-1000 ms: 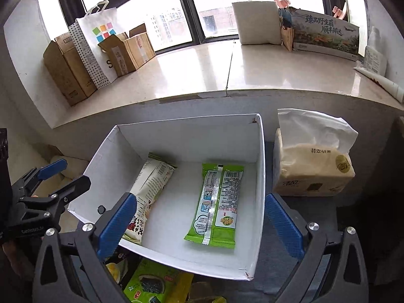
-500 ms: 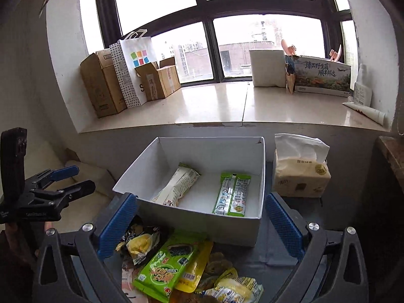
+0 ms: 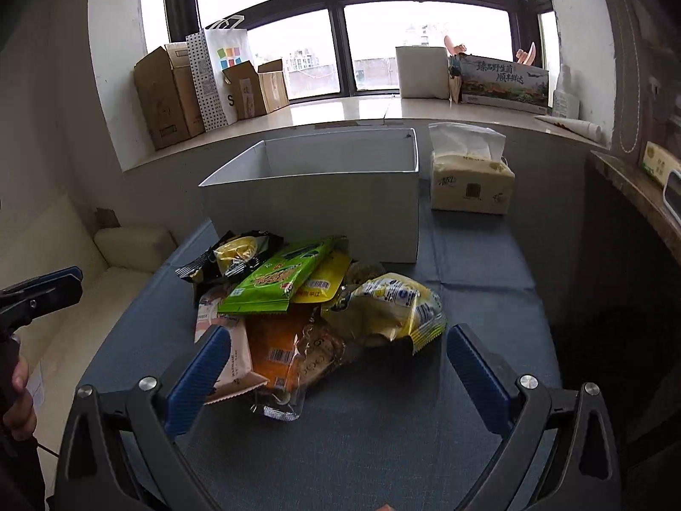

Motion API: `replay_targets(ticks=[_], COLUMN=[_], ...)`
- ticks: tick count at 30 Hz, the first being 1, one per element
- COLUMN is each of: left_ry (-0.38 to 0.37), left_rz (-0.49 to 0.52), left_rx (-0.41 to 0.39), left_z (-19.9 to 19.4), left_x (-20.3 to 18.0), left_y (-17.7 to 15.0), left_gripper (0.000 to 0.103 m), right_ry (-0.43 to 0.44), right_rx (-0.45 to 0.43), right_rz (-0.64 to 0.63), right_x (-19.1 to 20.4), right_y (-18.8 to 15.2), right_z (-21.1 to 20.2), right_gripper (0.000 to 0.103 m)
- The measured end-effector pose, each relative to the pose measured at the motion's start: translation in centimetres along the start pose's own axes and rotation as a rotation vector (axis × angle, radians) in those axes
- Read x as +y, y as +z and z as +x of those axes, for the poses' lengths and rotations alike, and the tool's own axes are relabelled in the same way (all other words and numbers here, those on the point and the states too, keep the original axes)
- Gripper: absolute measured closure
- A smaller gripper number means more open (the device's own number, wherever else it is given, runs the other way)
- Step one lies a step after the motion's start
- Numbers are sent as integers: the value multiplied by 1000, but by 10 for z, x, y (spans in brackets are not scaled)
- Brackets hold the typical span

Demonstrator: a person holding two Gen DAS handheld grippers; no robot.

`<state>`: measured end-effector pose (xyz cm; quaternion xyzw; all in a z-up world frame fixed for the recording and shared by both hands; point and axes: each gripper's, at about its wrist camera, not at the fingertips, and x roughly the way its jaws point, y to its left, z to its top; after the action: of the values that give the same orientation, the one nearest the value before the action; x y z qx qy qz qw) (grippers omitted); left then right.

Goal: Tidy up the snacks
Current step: 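Grasp the yellow chip bag with the right tool while the left tool grasps the black chip bag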

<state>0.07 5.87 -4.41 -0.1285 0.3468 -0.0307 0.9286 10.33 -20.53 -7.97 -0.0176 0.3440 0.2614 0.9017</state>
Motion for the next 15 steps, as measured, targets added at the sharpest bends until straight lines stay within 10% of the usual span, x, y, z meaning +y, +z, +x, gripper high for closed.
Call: replay_targets(ticks=[15], left_ry=[-3], left_rz=[43], left_rx=[-25], left_z=[-2], left_x=[-14], left_y=[0], left_gripper=[0], right_ry=[148], right_rx=[130], right_rz=[540], right_x=[-87], right_y=[-7], right_z=[95], right_gripper=[0])
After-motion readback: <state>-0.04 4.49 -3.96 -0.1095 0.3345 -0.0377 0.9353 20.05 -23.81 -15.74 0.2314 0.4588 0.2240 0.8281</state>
